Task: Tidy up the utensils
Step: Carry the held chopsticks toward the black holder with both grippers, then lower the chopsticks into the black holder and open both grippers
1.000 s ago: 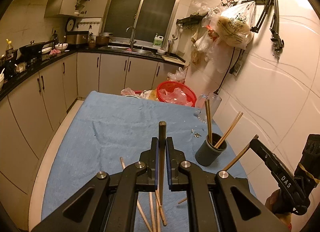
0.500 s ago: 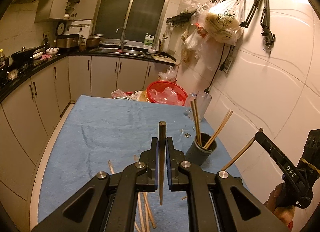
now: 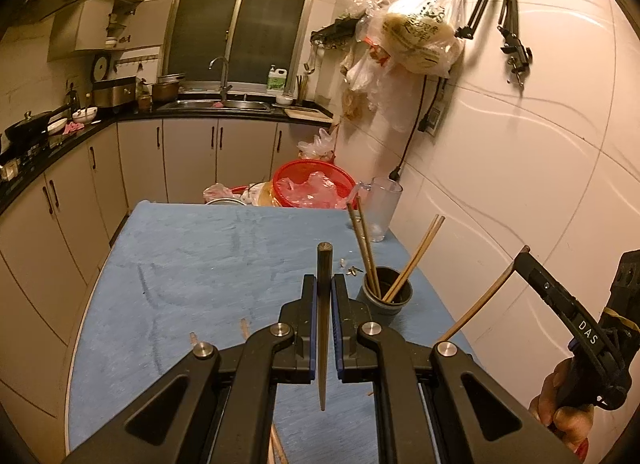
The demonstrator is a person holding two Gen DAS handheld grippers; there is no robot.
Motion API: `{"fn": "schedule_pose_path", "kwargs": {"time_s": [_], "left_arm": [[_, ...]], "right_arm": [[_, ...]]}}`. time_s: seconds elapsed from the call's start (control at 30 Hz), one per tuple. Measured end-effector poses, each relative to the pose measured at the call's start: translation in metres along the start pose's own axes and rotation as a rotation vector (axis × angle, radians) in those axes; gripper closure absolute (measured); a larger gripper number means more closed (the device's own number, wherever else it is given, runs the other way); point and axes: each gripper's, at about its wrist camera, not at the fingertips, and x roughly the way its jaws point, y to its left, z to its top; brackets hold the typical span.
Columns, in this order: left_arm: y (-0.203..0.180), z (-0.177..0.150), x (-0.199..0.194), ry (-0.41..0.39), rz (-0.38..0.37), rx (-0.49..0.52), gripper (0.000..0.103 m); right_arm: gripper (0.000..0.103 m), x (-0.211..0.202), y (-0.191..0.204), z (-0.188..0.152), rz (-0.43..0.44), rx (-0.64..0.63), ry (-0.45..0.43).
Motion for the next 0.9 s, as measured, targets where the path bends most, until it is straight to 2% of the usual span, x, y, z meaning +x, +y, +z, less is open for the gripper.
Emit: {"fn": "schedule_pose_path", "kwargs": {"time_s": [0.6,0.9], "left_arm": [[-0.045,0.015,0.020,0.015,-0.022,0.073,0.096],[-0.060,0.044,0.028,-0.008,-0.051,0.075,0.096]], "right_arm": [[0.095,-0.009,-0.032,0.031,-0.031,0.020,-0.042],[0.095,-0.006,-0.044,0.053,-0.046,0.027,-0.068]]}}
